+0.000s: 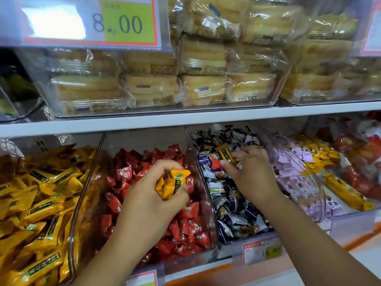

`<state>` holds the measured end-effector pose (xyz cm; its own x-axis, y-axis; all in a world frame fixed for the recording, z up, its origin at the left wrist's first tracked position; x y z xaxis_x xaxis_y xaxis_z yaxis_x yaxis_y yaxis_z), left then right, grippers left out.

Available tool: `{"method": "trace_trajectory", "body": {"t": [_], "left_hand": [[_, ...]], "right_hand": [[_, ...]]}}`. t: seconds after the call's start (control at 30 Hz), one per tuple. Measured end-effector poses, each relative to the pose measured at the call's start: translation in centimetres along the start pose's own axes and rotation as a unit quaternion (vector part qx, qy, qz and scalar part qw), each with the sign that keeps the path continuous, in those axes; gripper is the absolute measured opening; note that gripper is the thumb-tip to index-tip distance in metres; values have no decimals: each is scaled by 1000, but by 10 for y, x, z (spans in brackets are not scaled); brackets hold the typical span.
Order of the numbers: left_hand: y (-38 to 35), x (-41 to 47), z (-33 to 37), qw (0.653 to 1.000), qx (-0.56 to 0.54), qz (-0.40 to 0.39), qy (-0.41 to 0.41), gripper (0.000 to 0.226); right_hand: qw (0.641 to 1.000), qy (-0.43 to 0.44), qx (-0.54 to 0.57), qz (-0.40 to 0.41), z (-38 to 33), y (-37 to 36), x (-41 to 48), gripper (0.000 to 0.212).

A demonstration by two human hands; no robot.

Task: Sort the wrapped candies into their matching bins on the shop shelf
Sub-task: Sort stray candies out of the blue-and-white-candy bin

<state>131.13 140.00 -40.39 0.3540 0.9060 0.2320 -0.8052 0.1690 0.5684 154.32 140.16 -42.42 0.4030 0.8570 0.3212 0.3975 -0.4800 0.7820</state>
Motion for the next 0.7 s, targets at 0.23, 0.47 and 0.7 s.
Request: {"method": "trace_trajectory", "body": {"t": [0.23, 0.47, 0.7], "left_hand": [[-2, 1, 3, 998, -43, -37, 11, 28], [-7, -2, 18, 995, -102, -11, 12, 35], [-5, -4, 14, 993, -111, -21, 16, 17]], "right_hand": [[973, 21, 223, 56, -20, 38, -14, 24], [940, 102, 323, -51, -64, 34, -68, 26], [938, 154, 286, -122, -60, 31, -72, 12]]}}
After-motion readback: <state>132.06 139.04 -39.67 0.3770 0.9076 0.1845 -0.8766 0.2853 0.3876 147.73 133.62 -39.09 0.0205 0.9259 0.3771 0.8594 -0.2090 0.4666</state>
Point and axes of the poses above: each hand's wrist, its own x-axis towards the middle knuckle, its own y-axis out of the back of the hand, z = x × y, the point moved 3 cm from there along x, towards the middle knuckle, and after that the axes turned 12 degrees about x, right-handed, at the moved point
